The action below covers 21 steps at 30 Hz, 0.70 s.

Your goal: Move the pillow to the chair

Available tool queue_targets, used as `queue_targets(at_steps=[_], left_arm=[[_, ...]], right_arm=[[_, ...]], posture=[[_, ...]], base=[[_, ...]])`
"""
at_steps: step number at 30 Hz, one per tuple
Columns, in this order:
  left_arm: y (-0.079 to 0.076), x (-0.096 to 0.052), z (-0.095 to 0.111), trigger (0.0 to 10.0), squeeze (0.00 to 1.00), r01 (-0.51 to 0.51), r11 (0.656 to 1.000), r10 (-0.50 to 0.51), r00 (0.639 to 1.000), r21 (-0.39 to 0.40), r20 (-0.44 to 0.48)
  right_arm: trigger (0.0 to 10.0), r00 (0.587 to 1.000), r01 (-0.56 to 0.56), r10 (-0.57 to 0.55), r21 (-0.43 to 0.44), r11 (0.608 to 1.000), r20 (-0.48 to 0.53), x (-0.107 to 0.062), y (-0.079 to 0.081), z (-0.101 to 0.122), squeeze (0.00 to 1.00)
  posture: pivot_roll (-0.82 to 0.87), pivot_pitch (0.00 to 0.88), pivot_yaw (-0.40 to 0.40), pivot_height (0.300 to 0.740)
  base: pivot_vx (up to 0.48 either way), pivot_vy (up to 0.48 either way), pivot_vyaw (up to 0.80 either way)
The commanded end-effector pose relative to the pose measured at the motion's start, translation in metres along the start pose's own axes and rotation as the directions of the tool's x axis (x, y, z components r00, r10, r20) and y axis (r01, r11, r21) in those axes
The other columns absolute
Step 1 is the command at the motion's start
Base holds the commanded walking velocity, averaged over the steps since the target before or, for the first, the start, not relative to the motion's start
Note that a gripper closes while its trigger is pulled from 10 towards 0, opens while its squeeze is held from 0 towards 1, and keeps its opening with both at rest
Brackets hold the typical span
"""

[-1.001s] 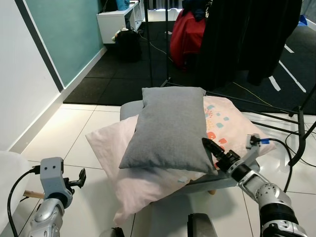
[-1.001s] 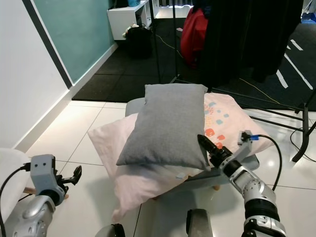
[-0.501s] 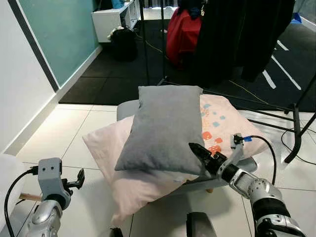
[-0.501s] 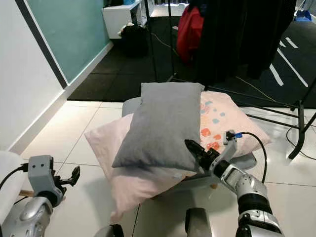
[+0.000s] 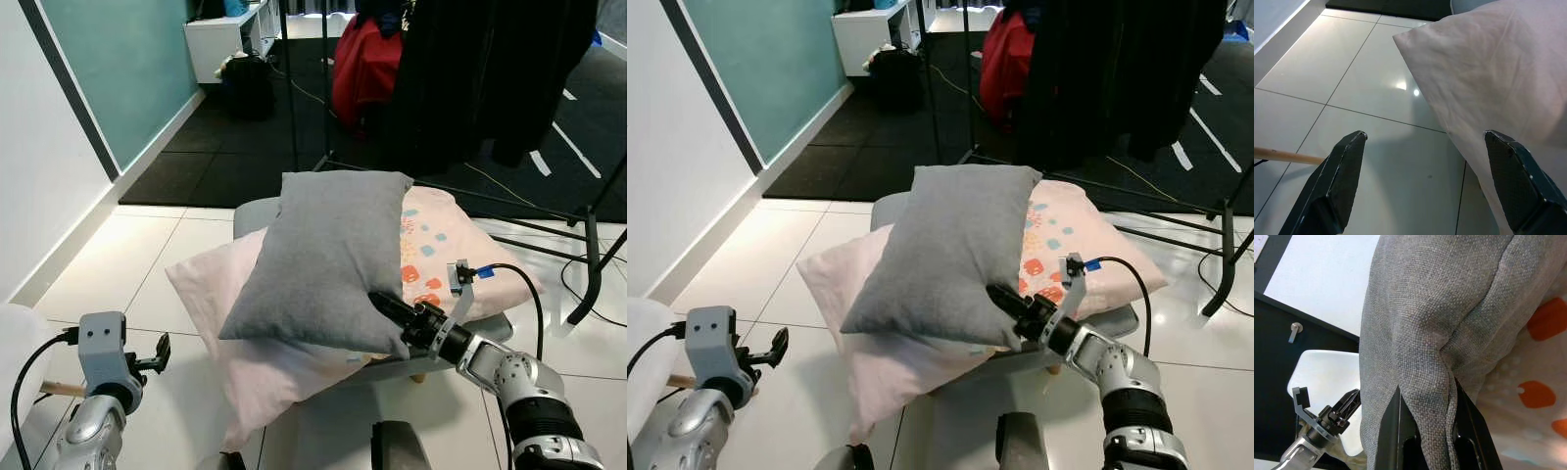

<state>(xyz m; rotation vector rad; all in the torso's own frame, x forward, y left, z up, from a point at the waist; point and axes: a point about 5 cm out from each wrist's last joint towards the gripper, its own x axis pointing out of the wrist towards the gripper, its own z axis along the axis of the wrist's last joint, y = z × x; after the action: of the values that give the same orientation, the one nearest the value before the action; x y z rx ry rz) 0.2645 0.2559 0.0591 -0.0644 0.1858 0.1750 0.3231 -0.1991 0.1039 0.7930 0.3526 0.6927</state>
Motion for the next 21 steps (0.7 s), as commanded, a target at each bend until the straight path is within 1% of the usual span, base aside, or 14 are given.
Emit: queue_targets(at_steps=[1,5,6,7,8,9,10,11,12,13,15,17,18,21], left_arm=[[-0.001,-0.002,-0.005,10.0,0.00,-0.004,1.000,0.004,1.000,-0.017,-0.020],[-0.003,-0.001,-0.005,10.0,0.00,-0.001,1.000,0.001,1.000,-0.019,-0.018],[-0.004,-0.001,-0.005,10.0,0.00,-0.001,1.000,0.000,1.000,-0.020,-0.017],[-0.004,-0.001,-0.005,10.0,0.00,-0.001,1.000,0.000,1.000,-0.020,-0.017],[-0.005,0.000,-0.004,10.0,0.00,0.001,1.000,-0.001,1.000,-0.022,-0.015],[-0.005,0.000,-0.004,10.0,0.00,0.001,1.000,-0.001,1.000,-0.022,-0.015],[-0.007,0.001,-0.003,10.0,0.00,0.004,1.000,-0.005,1.000,-0.024,-0.009],[-0.007,0.001,-0.003,10.0,0.00,0.004,1.000,-0.005,1.000,-0.024,-0.009],[-0.010,0.002,-0.002,10.0,0.00,0.011,1.000,-0.011,1.000,-0.027,-0.003],[-0.010,0.002,-0.002,10.0,0.00,0.011,1.000,-0.011,1.000,-0.027,-0.003],[-0.015,0.004,0.002,10.0,0.00,0.018,0.999,-0.018,1.000,-0.029,0.017],[-0.015,0.004,0.002,10.0,0.00,0.018,0.999,-0.018,1.000,-0.029,0.017],[-0.015,0.004,0.005,10.0,0.00,0.018,0.999,-0.017,1.000,-0.031,0.027],[-0.016,0.005,0.008,10.0,0.00,0.017,0.999,-0.015,0.999,-0.032,0.038]], right_arm=[[0.0,0.999,-0.015,0.016,-0.037,0.999,0.032,-0.001,0.003,0.007,0.00],[0.0,0.997,0.001,0.005,-0.070,0.998,0.079,-0.003,0.004,0.018,0.00],[0.0,0.993,0.001,0.010,-0.089,0.996,0.121,-0.003,0.008,0.029,0.00],[0.0,0.993,0.001,0.010,-0.089,0.996,0.121,-0.003,0.008,0.029,0.00],[0.0,0.986,-0.009,0.032,-0.136,0.991,0.165,-0.004,0.016,0.043,0.00],[0.0,0.986,-0.009,0.032,-0.136,0.991,0.165,-0.004,0.016,0.043,0.00],[0.0,0.972,-0.054,0.095,-0.191,0.980,0.213,-0.002,0.033,0.063,0.00],[0.0,0.972,-0.054,0.095,-0.191,0.980,0.213,-0.002,0.033,0.063,0.00],[0.0,0.958,-0.106,0.165,-0.247,0.963,0.233,0.000,0.051,0.078,0.00],[0.0,0.958,-0.106,0.165,-0.247,0.963,0.233,0.000,0.051,0.078,0.00],[0.0,0.936,-0.199,0.281,-0.339,0.920,0.211,0.007,0.082,0.092,0.00],[0.0,0.936,-0.199,0.281,-0.339,0.920,0.211,0.007,0.082,0.092,0.00],[0.0,0.932,-0.223,0.306,-0.358,0.907,0.196,0.010,0.090,0.093,0.00],[0.0,0.926,-0.242,0.327,-0.366,0.898,0.189,0.012,0.095,0.092,0.00]], posture=[[-0.19,0.111,0.038,0.550],[-0.19,0.106,0.037,0.550],[-0.19,0.105,0.037,0.550],[-0.19,0.105,0.037,0.550],[-0.20,0.102,0.038,0.550],[-0.20,0.102,0.038,0.550],[-0.20,0.096,0.033,0.550],[-0.20,0.096,0.033,0.550],[-0.20,0.093,0.033,0.550],[-0.20,0.093,0.033,0.550],[-0.20,0.086,0.027,0.550],[-0.20,0.086,0.027,0.550],[-0.20,0.086,0.027,0.555],[-0.20,0.084,0.025,0.559]], base=[[0.000,0.000,0.00],[0.000,0.000,0.00],[0.000,0.000,0.00],[0.000,0.000,0.00],[0.000,0.000,0.00],[0.000,0.000,0.00],[0.000,0.000,0.00],[0.000,0.000,0.00],[0.000,0.000,0.00],[0.000,0.000,0.00],[0.000,0.000,0.00],[0.000,0.000,0.00],[0.000,0.000,0.00],[0.000,0.000,0.00]])
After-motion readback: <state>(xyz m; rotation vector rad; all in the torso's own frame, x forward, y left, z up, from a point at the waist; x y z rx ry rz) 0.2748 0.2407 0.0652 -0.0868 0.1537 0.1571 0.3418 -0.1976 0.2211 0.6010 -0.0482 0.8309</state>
